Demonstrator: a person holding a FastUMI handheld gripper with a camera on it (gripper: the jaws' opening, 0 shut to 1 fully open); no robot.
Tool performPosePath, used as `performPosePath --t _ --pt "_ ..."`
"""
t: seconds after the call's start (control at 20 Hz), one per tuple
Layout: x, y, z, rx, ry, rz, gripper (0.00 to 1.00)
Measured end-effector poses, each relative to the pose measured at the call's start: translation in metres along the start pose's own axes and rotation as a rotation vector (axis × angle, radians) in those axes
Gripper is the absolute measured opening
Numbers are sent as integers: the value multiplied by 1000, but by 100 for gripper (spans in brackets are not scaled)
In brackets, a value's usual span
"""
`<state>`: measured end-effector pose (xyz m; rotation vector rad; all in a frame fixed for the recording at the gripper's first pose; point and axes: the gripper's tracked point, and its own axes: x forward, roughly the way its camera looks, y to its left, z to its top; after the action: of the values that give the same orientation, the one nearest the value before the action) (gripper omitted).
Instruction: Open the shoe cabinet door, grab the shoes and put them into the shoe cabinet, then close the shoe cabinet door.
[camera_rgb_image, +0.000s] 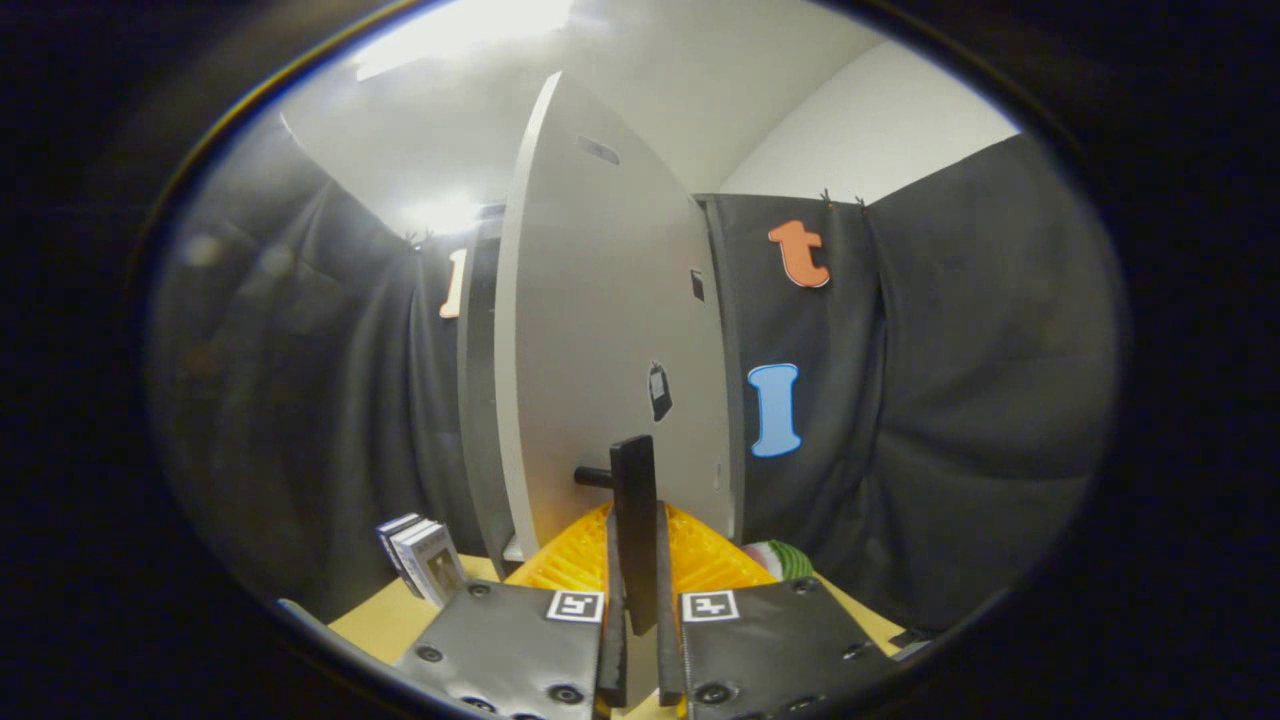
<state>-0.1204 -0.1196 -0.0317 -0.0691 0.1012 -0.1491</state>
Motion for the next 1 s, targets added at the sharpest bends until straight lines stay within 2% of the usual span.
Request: performPosePath --t 0.35,0.6,0.85,0.95,1.0 --pt "-19 -59 -5 6 25 27 14" --pt "-29 -103 0 27 17 -40 14" --pt "-34 -142 -6 41 7 -109 8" --pt "-54 -158 -1 41 -4 -146 8" --pt "-62 -154 0 51 -13 -133 8"
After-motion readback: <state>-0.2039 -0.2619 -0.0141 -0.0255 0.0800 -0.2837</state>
